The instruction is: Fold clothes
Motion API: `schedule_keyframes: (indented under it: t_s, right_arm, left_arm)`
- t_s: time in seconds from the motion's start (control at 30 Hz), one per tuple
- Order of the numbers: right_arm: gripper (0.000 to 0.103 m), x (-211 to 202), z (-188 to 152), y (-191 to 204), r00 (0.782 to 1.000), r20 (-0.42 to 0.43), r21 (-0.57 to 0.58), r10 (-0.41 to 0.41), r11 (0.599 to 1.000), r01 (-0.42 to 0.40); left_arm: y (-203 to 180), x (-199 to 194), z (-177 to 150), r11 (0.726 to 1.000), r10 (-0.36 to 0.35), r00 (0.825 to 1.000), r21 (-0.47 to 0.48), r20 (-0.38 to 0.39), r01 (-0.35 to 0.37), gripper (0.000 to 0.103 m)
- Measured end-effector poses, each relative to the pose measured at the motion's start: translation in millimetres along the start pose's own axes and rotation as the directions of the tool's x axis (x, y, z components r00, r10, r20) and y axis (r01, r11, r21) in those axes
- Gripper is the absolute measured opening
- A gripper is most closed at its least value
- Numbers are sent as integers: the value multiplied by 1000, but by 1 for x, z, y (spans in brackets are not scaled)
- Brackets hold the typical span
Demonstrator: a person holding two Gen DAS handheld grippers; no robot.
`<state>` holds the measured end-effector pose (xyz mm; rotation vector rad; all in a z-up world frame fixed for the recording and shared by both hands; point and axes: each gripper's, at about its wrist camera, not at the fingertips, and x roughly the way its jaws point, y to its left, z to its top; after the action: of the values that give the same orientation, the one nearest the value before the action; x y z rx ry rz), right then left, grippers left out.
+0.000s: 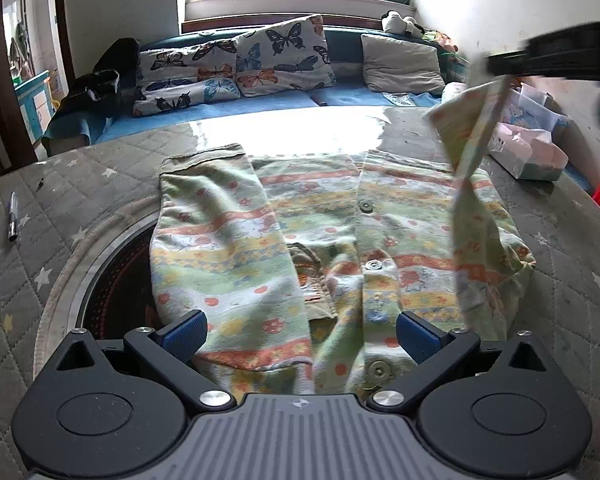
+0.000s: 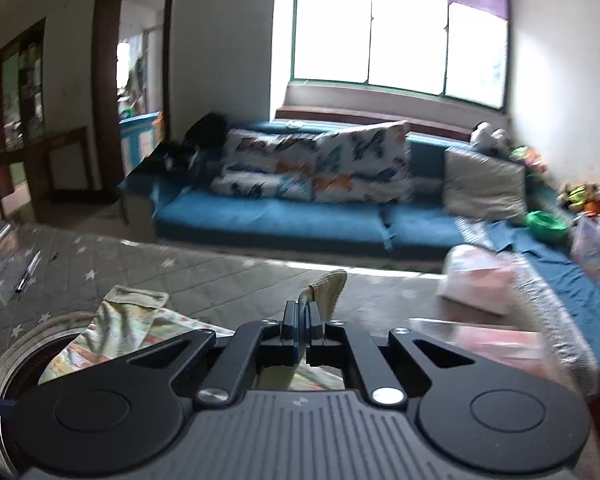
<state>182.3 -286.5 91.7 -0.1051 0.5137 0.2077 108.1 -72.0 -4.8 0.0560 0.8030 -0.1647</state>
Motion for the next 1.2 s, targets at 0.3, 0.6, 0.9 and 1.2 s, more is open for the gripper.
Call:
schedule_keyframes:
  t_s: [0.3, 0.6, 0.9, 1.2]
  right_arm:
    - [2, -102, -34, -53, 990, 57, 65, -128, 990, 124]
    - [4, -147, -113, -89, 972, -99, 179, -211, 957, 226]
    - [9, -175, -162, -118, 942, -194, 249, -273, 915, 317]
    - [11, -126, -160, -104, 961, -207, 218, -184, 949, 229]
  left_arm:
    - [-29, -8, -3, 995, -48, 999, 88, 11, 47, 102]
    - [-61, -13, -17, 979, -99, 995, 178, -10, 100, 102]
    - [-85, -16, -35, 958, -130, 990, 252, -46, 137, 102]
    - [-92, -15, -41, 956, -130, 989, 254, -68, 144, 102]
